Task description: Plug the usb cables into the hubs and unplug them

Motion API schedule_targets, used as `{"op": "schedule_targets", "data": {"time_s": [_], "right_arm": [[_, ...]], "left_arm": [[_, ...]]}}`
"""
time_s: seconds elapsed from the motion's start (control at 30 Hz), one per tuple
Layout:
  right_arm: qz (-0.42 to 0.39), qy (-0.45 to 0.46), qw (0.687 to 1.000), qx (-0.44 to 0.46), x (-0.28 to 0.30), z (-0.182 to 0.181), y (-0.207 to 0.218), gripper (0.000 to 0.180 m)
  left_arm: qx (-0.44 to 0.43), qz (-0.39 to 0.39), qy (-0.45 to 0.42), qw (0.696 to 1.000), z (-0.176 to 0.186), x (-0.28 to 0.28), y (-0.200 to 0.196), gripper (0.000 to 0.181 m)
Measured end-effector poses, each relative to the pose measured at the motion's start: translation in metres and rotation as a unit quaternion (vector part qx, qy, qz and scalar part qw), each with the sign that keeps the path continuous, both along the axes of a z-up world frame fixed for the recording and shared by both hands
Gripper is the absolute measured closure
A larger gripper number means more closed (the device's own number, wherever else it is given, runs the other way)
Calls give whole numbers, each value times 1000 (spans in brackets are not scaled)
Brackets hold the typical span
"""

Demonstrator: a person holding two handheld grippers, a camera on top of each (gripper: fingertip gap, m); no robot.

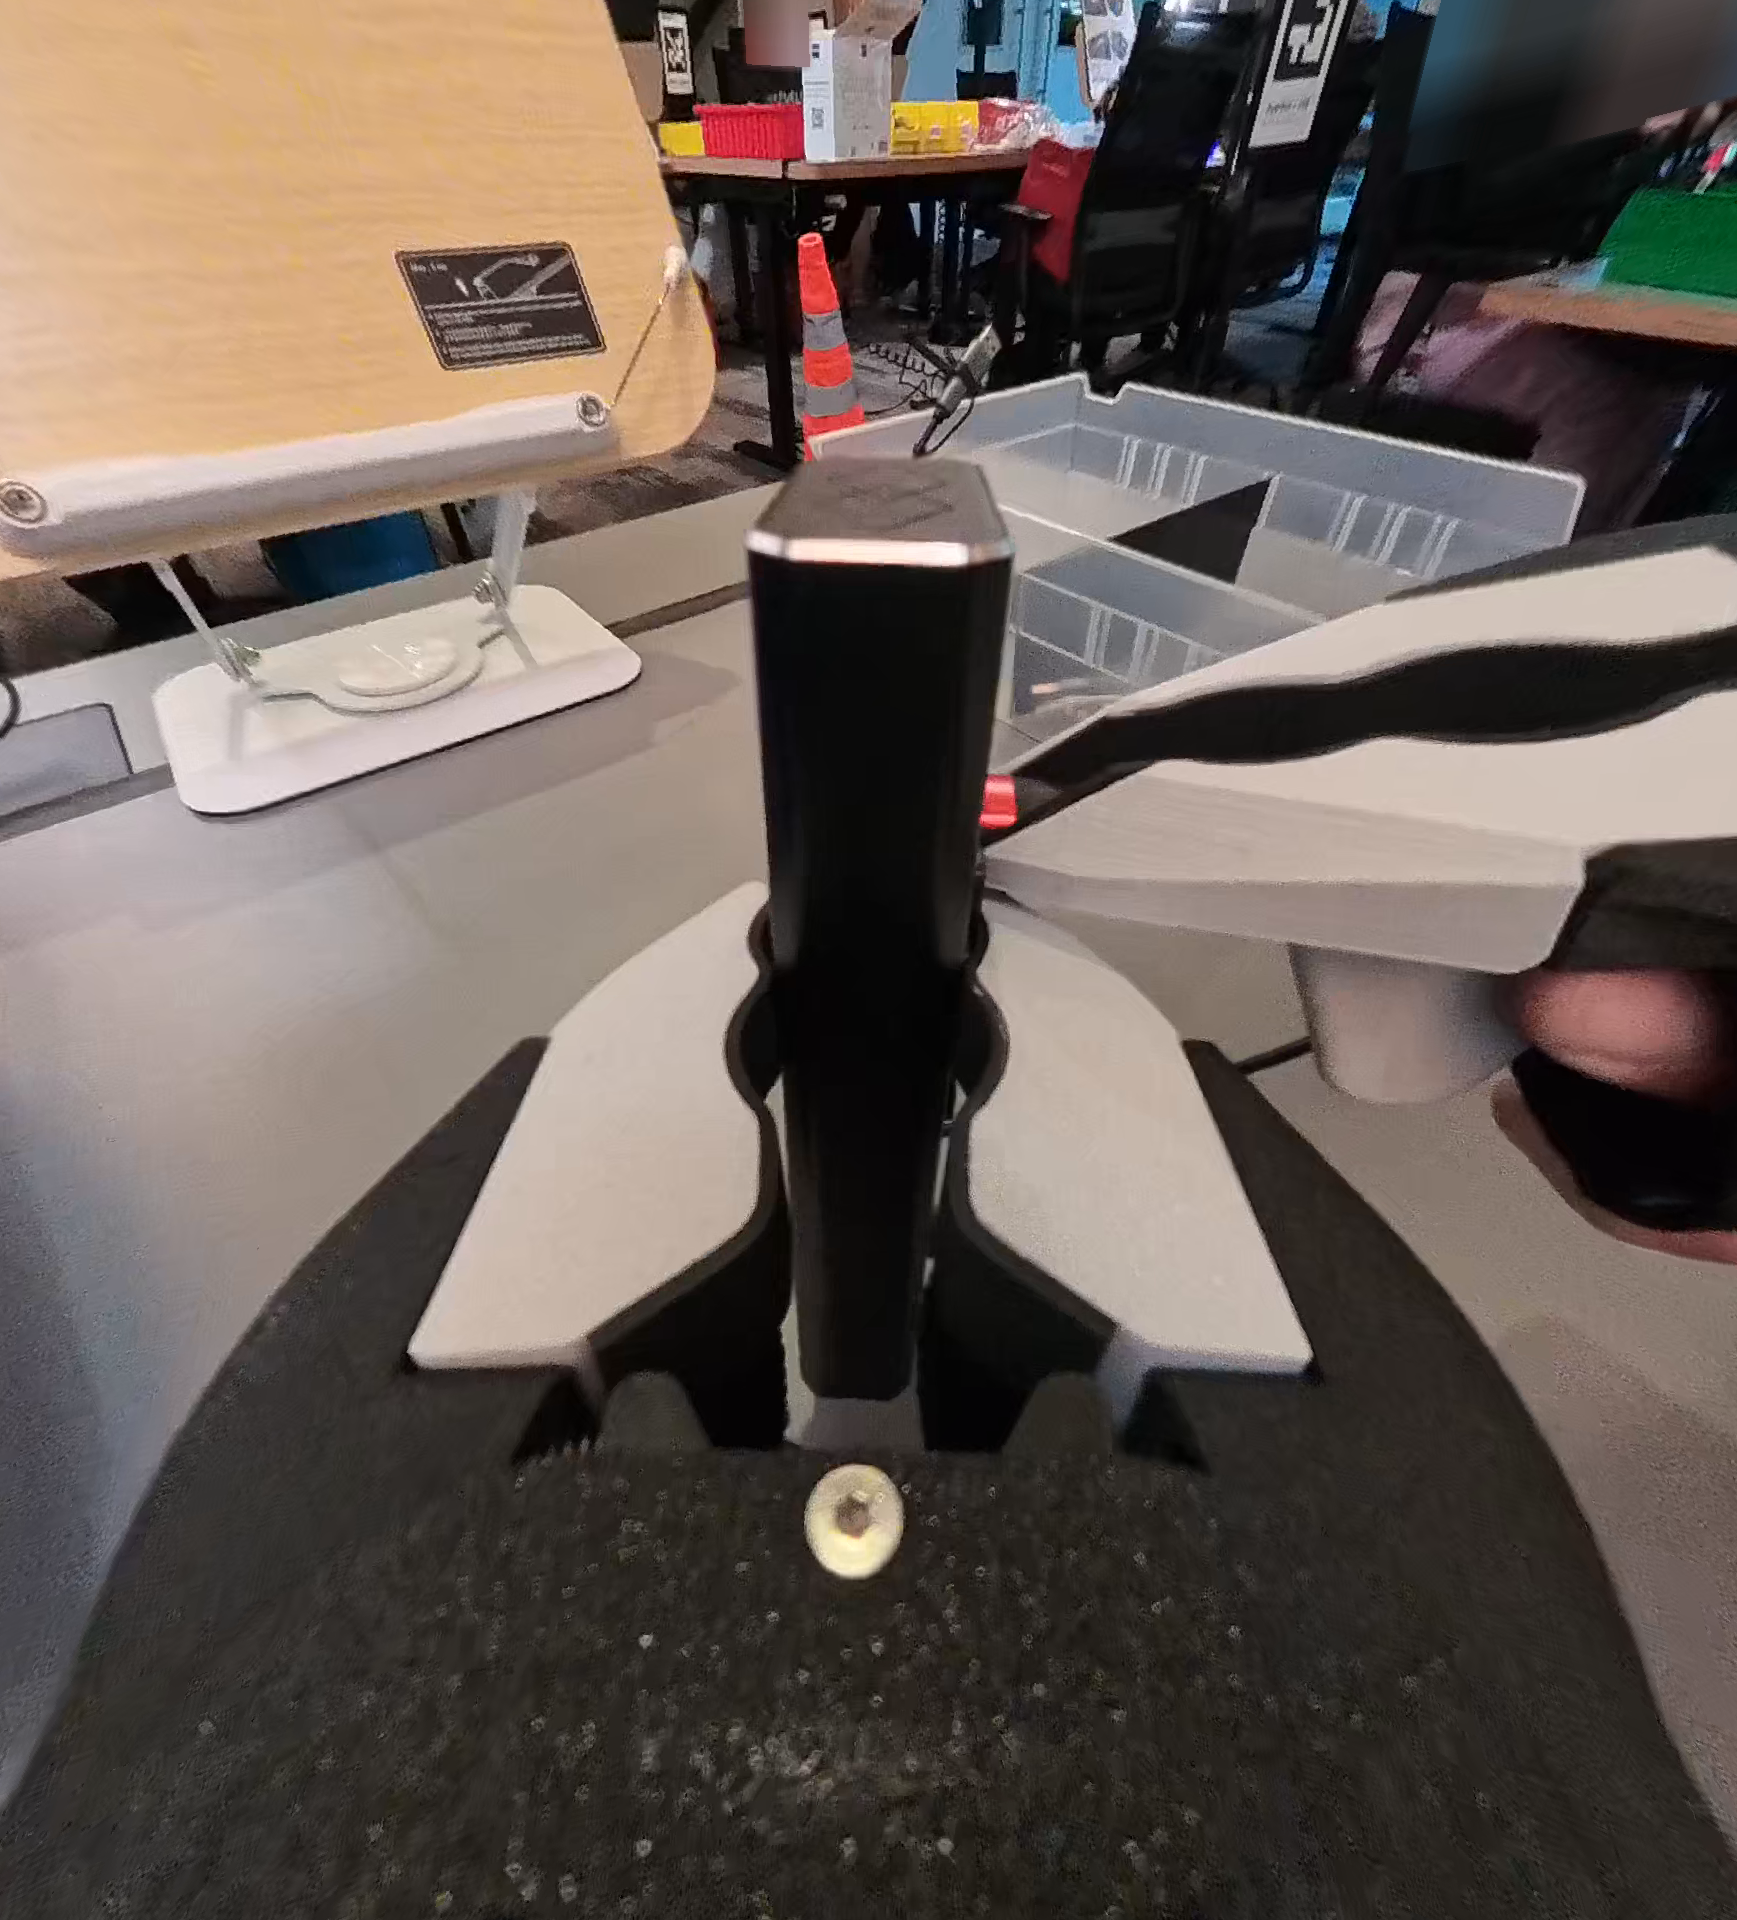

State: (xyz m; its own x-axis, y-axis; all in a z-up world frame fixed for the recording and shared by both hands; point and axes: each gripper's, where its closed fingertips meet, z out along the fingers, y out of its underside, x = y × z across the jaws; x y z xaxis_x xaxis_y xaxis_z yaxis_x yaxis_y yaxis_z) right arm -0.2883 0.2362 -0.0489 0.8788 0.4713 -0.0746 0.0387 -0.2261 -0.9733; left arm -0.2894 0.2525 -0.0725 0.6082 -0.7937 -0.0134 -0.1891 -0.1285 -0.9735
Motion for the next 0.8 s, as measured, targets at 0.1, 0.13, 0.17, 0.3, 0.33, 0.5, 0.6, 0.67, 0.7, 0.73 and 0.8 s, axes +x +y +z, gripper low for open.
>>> {"op": "schedule_targets", "data": {"time_s": [0.1, 0.13, 0.17, 0.3, 0.33, 0.5, 0.6, 0.67, 0.7, 0.73, 0.8], "right_arm": [[3, 20, 1000, -1, 1, 2, -2, 166], [4, 23, 1000, 0, 1, 3, -3, 166], [6, 27, 1000, 1, 2, 4, -4, 166], [9, 28, 1000, 7, 4, 8, -9, 166], [-2, 34, 999, 28, 11, 17, -12, 166], [38, 42, 998, 42, 44, 54, -29, 166], [71, 64, 994, 46, 49, 94, -24, 165], [121, 45, 991, 32, 47, 119, -32, 165], [130, 21, 991, 31, 51, 129, -34, 165], [117, -9, 992, 38, 62, 137, -31, 166], [77, -47, 994, 65, 91, 153, -18, 166]], "left_arm": [[7, 5, 2, 1000, 2, 0, -1, 151], [10, 6, 4, 1000, 4, 1, -1, 151], [13, 5, 5, 1000, 5, 1, -2, 151], [25, 11, 9, 1000, 8, -2, 0, 151], [10, 56, 3, 998, 7, -19, 16, 151], [86, 74, -23, 993, 58, -44, 19, 152], [68, 19, -32, 997, 51, -5, -6, 152], [-2, 39, -66, 997, 25, -20, 8, 152], [-25, 43, -73, 996, 16, -29, 15, 152], [-40, 45, -80, 995, 11, -37, 21, 152], [-41, 54, -103, 992, 17, -51, 31, 152]]}}
